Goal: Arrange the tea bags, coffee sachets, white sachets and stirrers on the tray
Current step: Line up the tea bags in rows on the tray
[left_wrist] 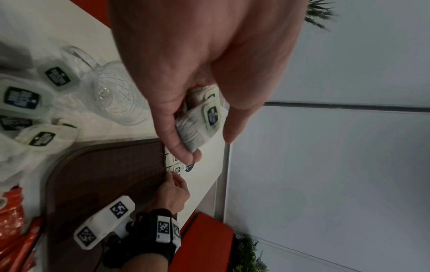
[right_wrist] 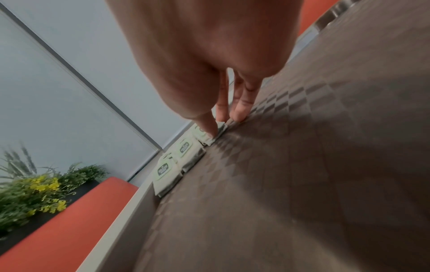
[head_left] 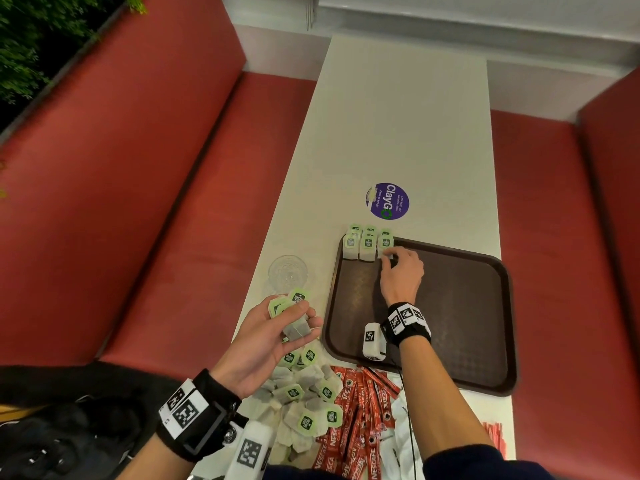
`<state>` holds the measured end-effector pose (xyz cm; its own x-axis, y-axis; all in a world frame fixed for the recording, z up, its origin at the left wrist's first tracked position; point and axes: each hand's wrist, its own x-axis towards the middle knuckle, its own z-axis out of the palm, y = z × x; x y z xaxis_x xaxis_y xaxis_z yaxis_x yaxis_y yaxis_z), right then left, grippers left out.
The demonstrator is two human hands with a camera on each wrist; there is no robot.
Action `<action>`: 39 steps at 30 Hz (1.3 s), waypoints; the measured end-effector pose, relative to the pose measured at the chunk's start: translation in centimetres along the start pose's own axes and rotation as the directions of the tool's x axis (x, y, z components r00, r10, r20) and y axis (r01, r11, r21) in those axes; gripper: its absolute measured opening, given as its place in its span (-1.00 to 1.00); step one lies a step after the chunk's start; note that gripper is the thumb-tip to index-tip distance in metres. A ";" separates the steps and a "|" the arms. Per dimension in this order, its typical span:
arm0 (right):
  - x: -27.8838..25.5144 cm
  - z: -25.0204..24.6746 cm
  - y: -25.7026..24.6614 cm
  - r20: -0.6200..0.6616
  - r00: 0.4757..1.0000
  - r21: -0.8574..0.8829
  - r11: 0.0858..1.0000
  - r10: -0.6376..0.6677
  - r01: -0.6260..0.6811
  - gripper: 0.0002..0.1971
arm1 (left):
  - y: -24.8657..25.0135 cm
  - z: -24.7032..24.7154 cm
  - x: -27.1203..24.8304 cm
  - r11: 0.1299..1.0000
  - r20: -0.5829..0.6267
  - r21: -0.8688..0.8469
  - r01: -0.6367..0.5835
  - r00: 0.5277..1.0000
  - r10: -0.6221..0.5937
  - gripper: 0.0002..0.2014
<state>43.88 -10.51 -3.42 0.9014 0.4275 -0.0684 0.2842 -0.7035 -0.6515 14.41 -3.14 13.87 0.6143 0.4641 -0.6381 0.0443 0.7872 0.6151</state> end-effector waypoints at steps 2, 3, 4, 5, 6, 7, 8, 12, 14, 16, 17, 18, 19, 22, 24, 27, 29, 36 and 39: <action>0.0 0.1 -0.2 0.010 1.000 0.005 1.000 -0.015 0.014 -0.86 | 0.0 -0.1 0.0 1.000 0.012 0.000 0.002 1.000 -0.002 -0.64; 0.0 0.2 -0.1 0.012 1.000 0.009 1.000 -0.021 0.021 -0.86 | 0.1 -0.1 0.0 1.000 0.021 -0.002 0.003 1.000 -0.003 -0.63; 0.0 0.2 -0.1 0.012 1.000 0.014 1.000 -0.024 0.024 -0.87 | 0.1 -0.1 0.0 1.000 0.033 -0.003 0.006 0.999 -0.006 -0.63; 0.0 0.1 -0.1 0.006 1.000 0.023 1.000 -0.019 0.019 -0.86 | 0.1 -0.1 0.1 1.000 0.049 -0.004 0.008 0.999 -0.008 -0.63; -0.1 -0.1 -0.1 -0.010 1.000 0.038 0.999 -0.012 0.013 -0.85 | 0.2 -0.1 0.1 1.000 0.065 0.002 0.009 0.998 -0.009 -0.62; -0.2 -0.5 -0.4 -0.029 1.000 0.066 0.998 -0.009 0.010 -0.84 | 0.2 0.0 0.1 1.000 0.078 0.016 0.005 0.997 -0.006 -0.62; -0.6 -1.2 -0.8 -0.047 0.999 0.109 0.994 -0.009 0.014 -0.84 | 0.3 0.1 0.0 0.999 0.083 0.038 -0.003 0.997 0.000 -0.62; -4.9 -5.9 -5.5 0.093 0.993 0.323 0.946 -0.072 0.038 -0.90 | 0.5 0.8 0.0 0.992 0.092 0.121 -0.042 0.995 0.031 -0.66; -8.2 -8.3 -8.0 0.241 0.959 0.428 0.903 -0.147 0.031 -0.88 | 0.6 1.1 0.1 0.987 0.102 0.149 -0.057 0.994 0.042 -0.64; -11.3 -10.4 -9.7 0.340 0.920 0.535 0.845 -0.196 -0.018 -0.88 | 0.5 1.4 0.3 0.986 0.108 0.153 -0.066 0.993 0.050 -0.60; -12.5 -11.2 -10.3 0.365 0.905 0.576 0.816 -0.220 -0.034 -0.88 | 0.4 1.5 0.4 0.986 0.110 0.149 -0.071 0.992 0.055 -0.59; -13.6 -11.9 -10.8 0.378 0.893 0.607 0.793 -0.243 -0.042 -0.88 | 0.3 1.7 0.5 0.987 0.112 0.142 -0.078 0.992 0.062 -0.58; -14.6 -12.5 -11.1 0.379 0.886 0.631 0.775 -0.268 -0.036 -0.87 | 0.1 1.9 0.6 0.986 0.114 0.139 -0.087 0.991 0.071 -0.58; -16.2 -12.8 -11.1 0.322 0.898 0.634 0.772 -0.300 0.030 -0.86 | -0.2 2.4 0.6 0.978 0.127 0.171 -0.123 0.987 0.102 -0.57; -16.5 -12.5 -10.6 0.276 0.916 0.616 0.785 -0.290 0.063 -0.89 | -0.5 2.7 0.5 0.971 0.142 0.198 -0.132 0.984 0.105 -0.57; -16.5 -12.5 -9.8 0.252 0.926 0.586 0.805 -0.282 0.086 -0.92 | -0.6 3.1 0.3 0.975 0.157 0.186 -0.117 0.984 0.088 -0.62; -16.5 -12.8 -9.5 0.262 0.922 0.577 0.812 -0.285 0.087 -0.93 | -0.5 3.3 0.2 0.986 0.159 0.137 -0.094 0.985 0.072 -0.72; -15.0 -14.4 -8.5 0.294 0.927 0.610 0.793 -0.233 0.006 -0.96 | -0.2 3.5 0.3 0.994 0.062 0.030 -0.102 0.993 0.100 -0.91; -11.9 -13.5 -6.1 0.222 0.968 0.569 0.822 -0.113 -0.034 -0.94 | -0.1 3.0 0.4 0.993 0.038 0.027 -0.112 0.993 0.111 -0.91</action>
<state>35.88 -18.97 11.59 0.7684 0.6196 -0.1602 0.0168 -0.2697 -0.9628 16.95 -4.23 14.95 0.6451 0.5327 -0.5478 -0.0039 0.7193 0.6947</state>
